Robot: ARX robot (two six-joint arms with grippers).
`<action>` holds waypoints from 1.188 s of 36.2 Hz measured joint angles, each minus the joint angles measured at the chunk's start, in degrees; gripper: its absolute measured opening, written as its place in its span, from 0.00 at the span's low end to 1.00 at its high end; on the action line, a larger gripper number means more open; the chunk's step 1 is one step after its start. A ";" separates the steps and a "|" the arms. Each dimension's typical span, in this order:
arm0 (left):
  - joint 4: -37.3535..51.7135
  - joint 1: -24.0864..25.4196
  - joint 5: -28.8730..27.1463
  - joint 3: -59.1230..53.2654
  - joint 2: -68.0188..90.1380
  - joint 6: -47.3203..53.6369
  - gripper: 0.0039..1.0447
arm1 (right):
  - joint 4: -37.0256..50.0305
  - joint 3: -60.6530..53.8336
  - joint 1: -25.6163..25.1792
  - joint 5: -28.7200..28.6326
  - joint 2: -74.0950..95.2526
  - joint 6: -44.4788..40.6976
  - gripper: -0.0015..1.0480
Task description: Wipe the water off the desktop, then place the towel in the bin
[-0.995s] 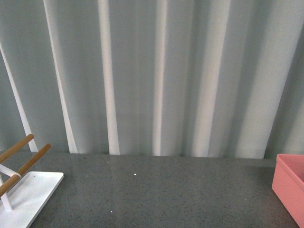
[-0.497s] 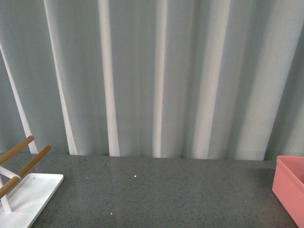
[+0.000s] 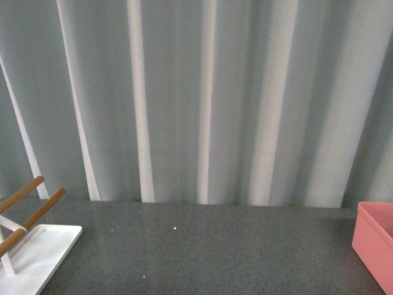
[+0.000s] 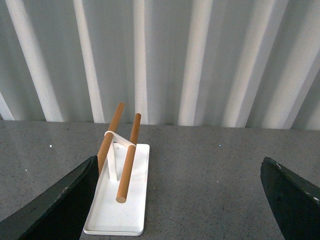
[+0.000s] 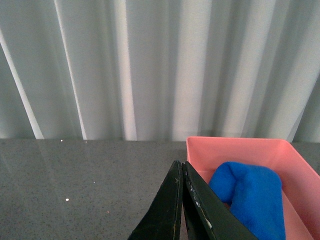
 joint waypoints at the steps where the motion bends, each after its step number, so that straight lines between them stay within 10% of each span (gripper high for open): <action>1: 0.00 0.00 0.00 0.00 0.00 0.00 0.94 | -0.39 0.00 0.00 0.00 -0.42 0.02 0.03; 14: 0.00 0.00 0.00 0.00 -0.04 0.00 0.94 | -11.58 0.00 0.00 0.13 -11.19 0.13 0.03; 34: 0.00 0.00 0.00 0.00 -0.07 0.00 0.94 | -11.58 0.00 0.00 0.15 -11.19 0.13 0.93; 43: 0.00 0.00 0.00 0.00 -0.07 0.00 0.94 | -11.58 0.00 0.00 0.13 -11.19 0.17 0.93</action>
